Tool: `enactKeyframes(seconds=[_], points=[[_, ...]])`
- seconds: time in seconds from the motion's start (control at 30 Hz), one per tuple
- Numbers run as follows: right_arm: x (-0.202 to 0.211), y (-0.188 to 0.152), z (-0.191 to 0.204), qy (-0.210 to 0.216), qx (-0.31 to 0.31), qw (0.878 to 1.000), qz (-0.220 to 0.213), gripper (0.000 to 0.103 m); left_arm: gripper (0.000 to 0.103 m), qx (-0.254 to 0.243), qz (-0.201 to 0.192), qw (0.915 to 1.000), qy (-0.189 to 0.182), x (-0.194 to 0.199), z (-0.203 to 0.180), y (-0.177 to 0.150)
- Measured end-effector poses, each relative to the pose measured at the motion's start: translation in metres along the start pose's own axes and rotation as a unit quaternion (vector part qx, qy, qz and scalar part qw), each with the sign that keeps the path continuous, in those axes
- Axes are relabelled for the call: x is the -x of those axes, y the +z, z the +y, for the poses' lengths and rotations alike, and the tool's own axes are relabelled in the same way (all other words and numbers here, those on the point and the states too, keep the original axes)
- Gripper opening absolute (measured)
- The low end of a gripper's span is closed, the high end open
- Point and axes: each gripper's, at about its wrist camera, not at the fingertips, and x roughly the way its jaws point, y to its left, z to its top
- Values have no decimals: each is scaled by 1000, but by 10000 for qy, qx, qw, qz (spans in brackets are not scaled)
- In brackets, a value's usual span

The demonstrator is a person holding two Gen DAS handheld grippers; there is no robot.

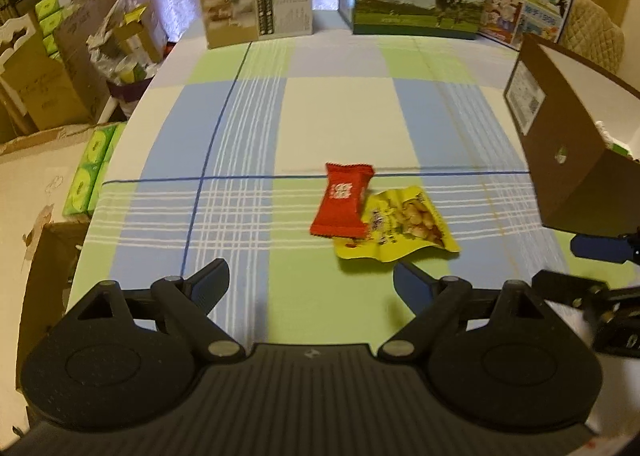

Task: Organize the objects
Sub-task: 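Reach both grippers toward the red candy packet and yellow snack bag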

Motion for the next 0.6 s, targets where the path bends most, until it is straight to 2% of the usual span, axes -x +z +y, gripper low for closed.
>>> enactKeyframes(seconds=[0.27, 0.4, 0.6], points=[[-35, 1, 19, -15, 484, 9988, 110, 64, 87, 89, 69, 9999, 70, -14, 10, 5], [-44, 6, 14, -58, 332, 9994, 79, 63, 86, 2, 61, 10000, -20, -23, 9, 8], [-38, 15, -3, -147, -86, 9995, -278, 63, 83, 56, -2, 9993, -365, -30, 8, 14]])
